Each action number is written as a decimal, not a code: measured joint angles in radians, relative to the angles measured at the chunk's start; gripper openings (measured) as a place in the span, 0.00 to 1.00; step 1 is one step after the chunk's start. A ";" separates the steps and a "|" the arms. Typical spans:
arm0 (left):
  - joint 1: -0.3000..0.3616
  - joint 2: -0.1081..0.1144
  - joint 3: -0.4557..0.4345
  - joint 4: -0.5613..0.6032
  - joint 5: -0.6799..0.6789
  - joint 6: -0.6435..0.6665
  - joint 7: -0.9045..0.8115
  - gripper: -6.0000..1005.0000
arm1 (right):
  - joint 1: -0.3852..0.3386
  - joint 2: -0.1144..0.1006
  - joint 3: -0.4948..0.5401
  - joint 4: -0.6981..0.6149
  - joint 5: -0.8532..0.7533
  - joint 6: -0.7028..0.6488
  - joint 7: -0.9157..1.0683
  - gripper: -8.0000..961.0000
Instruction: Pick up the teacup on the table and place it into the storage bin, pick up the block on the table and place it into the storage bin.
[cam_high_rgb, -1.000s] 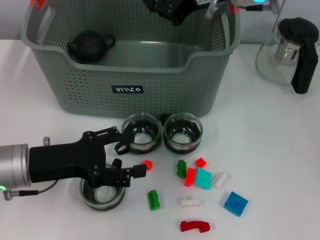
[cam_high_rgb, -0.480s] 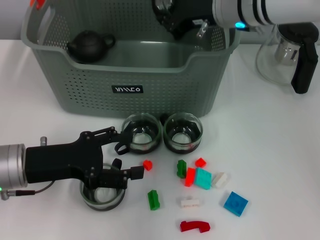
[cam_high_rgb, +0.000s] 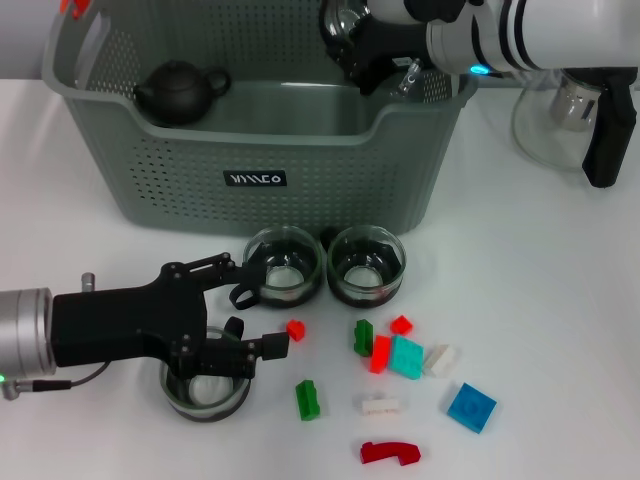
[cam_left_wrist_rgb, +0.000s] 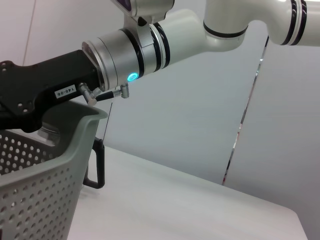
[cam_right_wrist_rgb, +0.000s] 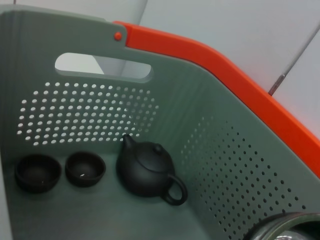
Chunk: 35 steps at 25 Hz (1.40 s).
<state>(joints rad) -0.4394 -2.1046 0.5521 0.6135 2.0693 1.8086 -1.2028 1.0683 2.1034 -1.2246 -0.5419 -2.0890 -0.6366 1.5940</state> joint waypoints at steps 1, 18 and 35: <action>0.000 0.000 0.000 0.000 0.000 -0.001 0.000 0.93 | 0.000 0.000 -0.002 0.000 0.000 0.000 0.000 0.07; 0.002 -0.001 0.000 -0.003 0.000 -0.007 0.000 0.93 | -0.007 -0.003 -0.004 -0.020 0.000 -0.012 0.015 0.18; 0.000 0.000 0.000 0.000 -0.008 -0.009 -0.004 0.93 | -0.132 -0.005 -0.007 -0.285 -0.011 -0.062 0.099 0.78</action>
<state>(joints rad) -0.4399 -2.1046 0.5522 0.6132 2.0615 1.7994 -1.2067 0.9362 2.0981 -1.2317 -0.8270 -2.1004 -0.6988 1.6934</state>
